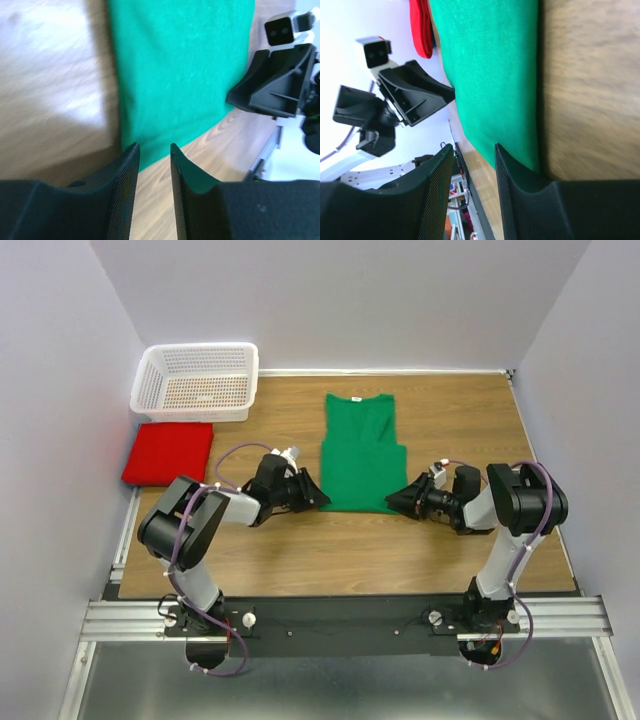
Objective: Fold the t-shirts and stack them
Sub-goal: Fold the tshirt
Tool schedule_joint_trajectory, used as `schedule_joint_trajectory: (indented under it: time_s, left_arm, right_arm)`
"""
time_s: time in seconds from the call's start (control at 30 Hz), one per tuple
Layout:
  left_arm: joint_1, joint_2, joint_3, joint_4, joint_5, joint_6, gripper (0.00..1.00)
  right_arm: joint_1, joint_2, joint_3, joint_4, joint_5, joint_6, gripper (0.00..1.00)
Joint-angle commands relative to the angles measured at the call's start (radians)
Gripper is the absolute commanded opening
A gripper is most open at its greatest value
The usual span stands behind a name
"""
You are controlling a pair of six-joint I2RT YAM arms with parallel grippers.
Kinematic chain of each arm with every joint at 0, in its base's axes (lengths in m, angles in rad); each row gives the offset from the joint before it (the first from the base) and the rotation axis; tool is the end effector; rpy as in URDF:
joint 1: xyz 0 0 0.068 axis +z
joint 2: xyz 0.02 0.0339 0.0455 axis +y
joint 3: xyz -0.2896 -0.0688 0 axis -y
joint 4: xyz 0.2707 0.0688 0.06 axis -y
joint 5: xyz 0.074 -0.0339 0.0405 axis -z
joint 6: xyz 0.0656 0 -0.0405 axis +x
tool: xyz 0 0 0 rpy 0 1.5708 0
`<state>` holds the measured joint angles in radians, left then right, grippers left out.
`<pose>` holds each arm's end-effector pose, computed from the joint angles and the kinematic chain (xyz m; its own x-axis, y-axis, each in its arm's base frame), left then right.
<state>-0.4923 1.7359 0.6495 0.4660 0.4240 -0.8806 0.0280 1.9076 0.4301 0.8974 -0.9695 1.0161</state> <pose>0.3006 -0.1919 0.1098 -0.8859 -0.3224 -0.3336 0.0670 0.6226 -0.7797 0.2920 0.0623 0.0620 -0.8881 0.4562 -0.0563 0.0943 0.3007 0.9490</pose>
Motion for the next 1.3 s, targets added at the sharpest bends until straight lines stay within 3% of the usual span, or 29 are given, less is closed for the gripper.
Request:
schedule_joint_trajectory:
  time_s: [0.0, 0.2, 0.33, 0.5, 0.63, 0.87, 0.97, 1.13, 1.27]
  left_arm:
    - [0.034, -0.039, -0.091, 0.019, 0.039, -0.054, 0.40]
    - [0.034, -0.148, -0.090, -0.010, 0.022, -0.040, 0.40]
    - [0.021, -0.234, -0.071, -0.027, -0.004, -0.035, 0.41]
    - [0.021, -0.317, -0.054, -0.091, -0.095, 0.003, 0.42]
    - [0.021, -0.372, -0.051, -0.138, -0.159, 0.038, 0.43]
    - [0.020, -0.394, -0.042, -0.176, -0.199, 0.075, 0.43]
    - [0.020, -0.394, -0.028, -0.185, -0.206, 0.086, 0.43]
    - [0.021, -0.348, 0.062, -0.190, -0.206, 0.115, 0.44]
    - [0.021, -0.242, 0.154, -0.187, -0.191, 0.135, 0.44]
  right_arm:
    - [-0.023, 0.025, -0.042, 0.049, -0.003, 0.027, 0.47]
    - [-0.023, -0.137, -0.027, 0.041, -0.024, 0.076, 0.49]
    - [0.060, -0.214, 0.031, 0.037, -0.006, 0.121, 0.52]
    - [0.214, -0.145, 0.126, 0.031, 0.069, 0.127, 0.53]
    - [0.279, 0.002, 0.153, 0.031, 0.124, 0.125, 0.53]
    - [0.285, 0.163, 0.111, 0.026, 0.213, 0.116, 0.51]
    - [0.283, 0.073, 0.113, 0.012, 0.219, 0.119, 0.50]
    - [0.248, -0.143, 0.245, -0.291, 0.265, -0.006, 0.51]
    - [0.159, -0.135, 0.370, -0.330, 0.238, -0.030, 0.52]
